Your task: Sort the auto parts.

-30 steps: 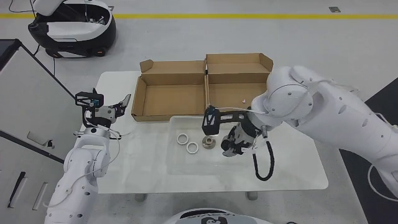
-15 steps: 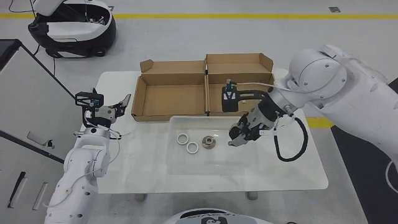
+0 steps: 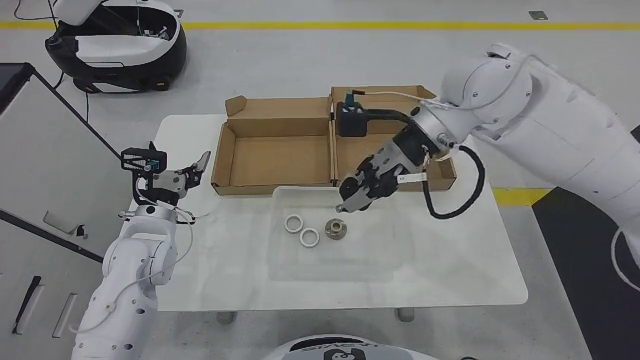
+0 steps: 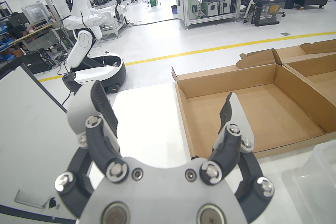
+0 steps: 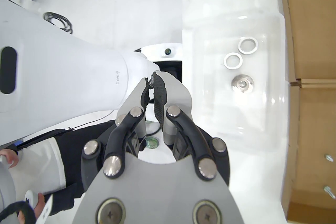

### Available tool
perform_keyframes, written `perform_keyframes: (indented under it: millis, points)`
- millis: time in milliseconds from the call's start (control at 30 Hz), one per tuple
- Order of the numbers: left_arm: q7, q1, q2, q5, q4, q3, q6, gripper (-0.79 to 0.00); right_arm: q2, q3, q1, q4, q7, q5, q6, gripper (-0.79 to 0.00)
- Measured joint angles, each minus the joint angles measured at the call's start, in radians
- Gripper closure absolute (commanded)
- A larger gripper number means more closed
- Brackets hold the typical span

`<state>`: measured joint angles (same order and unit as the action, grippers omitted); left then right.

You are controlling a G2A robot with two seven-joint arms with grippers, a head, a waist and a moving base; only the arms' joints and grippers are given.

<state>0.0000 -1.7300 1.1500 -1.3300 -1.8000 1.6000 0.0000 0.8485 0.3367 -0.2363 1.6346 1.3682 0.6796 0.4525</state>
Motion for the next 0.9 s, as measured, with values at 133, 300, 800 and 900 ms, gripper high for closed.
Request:
perform_keyframes:
  millis: [133,300,800,900]
  points:
    - [0.000,0.000,0.000,0.000,0.000,0.000,0.000,-0.785,0.008,0.013,0.000,-0.014,0.006,0.126,-0.006,0.000]
    - [0.000,0.000,0.000,0.000,0.000,0.000,0.000,-0.785,0.003,0.055,-0.021,-0.014,0.015,0.212,-0.014,0.000]
    - [0.000,0.000,0.000,0.000,0.000,0.000,0.000,-0.785,0.003,0.053,-0.020,-0.014,0.014,0.208,-0.014,0.000]
    - [0.000,0.000,0.000,0.000,0.000,0.000,0.000,-0.785,0.003,0.053,-0.020,-0.014,0.014,0.208,-0.014,0.000]
